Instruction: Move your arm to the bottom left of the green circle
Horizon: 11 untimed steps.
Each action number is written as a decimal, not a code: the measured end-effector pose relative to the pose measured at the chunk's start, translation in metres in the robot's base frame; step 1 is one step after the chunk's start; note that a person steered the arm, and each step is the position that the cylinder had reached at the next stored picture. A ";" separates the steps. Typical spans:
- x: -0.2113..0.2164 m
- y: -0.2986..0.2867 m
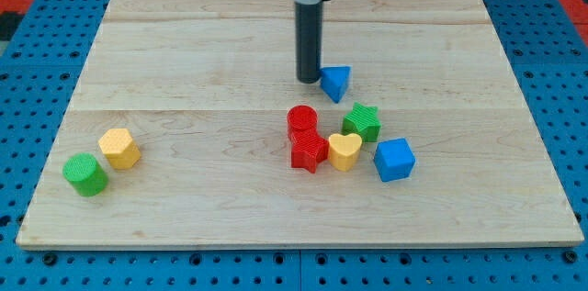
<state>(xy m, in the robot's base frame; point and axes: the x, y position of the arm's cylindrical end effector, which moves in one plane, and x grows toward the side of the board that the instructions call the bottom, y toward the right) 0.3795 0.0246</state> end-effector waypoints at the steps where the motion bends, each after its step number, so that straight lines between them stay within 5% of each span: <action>1: -0.001 0.000; 3: 0.033 0.000; 5: 0.052 -0.100; 7: 0.194 -0.118; 8: 0.224 -0.201; 9: 0.220 -0.299; 11: 0.177 -0.269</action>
